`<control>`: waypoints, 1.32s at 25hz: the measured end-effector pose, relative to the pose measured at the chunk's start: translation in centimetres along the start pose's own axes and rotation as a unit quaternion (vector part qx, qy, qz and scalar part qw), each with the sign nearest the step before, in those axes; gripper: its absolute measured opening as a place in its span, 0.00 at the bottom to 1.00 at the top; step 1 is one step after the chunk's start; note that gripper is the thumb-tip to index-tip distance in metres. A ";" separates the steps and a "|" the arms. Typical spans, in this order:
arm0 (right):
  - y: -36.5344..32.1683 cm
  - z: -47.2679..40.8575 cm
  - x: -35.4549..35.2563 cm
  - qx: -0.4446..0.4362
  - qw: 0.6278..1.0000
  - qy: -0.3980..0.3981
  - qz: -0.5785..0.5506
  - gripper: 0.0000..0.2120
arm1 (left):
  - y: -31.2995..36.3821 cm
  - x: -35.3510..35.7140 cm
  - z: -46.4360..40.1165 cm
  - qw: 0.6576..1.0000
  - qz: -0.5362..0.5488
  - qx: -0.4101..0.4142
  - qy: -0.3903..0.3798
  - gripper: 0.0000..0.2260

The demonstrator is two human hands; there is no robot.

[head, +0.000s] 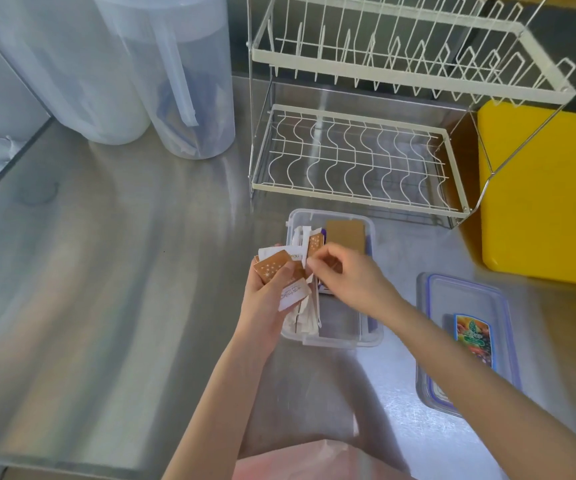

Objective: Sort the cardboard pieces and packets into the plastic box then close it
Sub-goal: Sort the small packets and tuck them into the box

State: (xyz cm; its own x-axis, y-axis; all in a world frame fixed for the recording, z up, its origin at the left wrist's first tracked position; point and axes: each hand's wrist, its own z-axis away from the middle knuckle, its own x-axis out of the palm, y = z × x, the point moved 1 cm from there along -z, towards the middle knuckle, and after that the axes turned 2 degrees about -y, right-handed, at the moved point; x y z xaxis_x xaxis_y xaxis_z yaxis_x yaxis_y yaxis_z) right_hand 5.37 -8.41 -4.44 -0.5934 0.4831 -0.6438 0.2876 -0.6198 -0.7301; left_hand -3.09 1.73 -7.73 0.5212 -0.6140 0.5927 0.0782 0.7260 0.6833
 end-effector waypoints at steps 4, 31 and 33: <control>-0.2 -4.6 -1.9 -0.045 0.957 0.011 0.287 0.12 | 0.6 -0.9 -0.1 1.000 0.014 0.003 0.023 0.14; -2.7 3.5 0.9 0.005 0.998 0.049 0.046 0.18 | -0.1 1.5 1.3 0.996 0.060 -0.026 -0.058 0.10; -2.2 4.8 1.6 -0.015 0.995 0.054 0.080 0.19 | -0.3 1.4 1.9 0.996 0.057 -0.022 -0.058 0.07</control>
State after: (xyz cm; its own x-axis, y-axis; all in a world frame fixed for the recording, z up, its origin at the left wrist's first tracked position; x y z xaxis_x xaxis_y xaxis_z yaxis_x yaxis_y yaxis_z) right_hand 0.18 -9.25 -2.76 -0.4545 0.4440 -0.7722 0.3948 -0.6767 -0.6215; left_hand -3.96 0.10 -6.29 0.4276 -0.5558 0.7129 0.0621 0.8048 0.5902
